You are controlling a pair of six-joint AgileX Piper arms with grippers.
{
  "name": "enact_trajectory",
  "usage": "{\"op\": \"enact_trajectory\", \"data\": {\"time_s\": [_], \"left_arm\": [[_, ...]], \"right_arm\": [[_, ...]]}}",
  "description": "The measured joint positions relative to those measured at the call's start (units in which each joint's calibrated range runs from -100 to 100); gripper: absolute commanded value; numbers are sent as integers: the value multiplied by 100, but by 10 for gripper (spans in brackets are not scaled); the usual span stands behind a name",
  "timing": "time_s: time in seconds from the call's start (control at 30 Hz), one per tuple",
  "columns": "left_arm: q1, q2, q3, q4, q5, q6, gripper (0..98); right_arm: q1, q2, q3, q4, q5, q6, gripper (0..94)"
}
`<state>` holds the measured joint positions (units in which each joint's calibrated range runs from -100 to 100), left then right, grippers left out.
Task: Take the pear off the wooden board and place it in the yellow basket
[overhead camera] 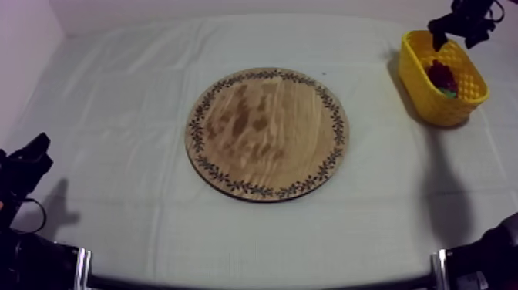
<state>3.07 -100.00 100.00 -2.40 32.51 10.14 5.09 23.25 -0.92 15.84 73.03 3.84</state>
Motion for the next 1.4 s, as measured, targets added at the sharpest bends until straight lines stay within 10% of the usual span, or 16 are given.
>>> {"op": "enact_trajectory", "data": {"time_s": [0.33,0.87,1.13,1.4], "left_arm": [[0,0,0,0,0,0,1],[0,0,0,0,0,0,1],[0,0,0,0,0,0,1],[0,0,0,0,0,0,1]], "right_arm": [[-183,-950,645,73,-597,-184,615],[-428,-4848,4216,472,-3576,-768,515],[-525,-6932,6257,-193,-4681,-315,433],[-531,-9023,7971,-1112,-4482,448,328]]}}
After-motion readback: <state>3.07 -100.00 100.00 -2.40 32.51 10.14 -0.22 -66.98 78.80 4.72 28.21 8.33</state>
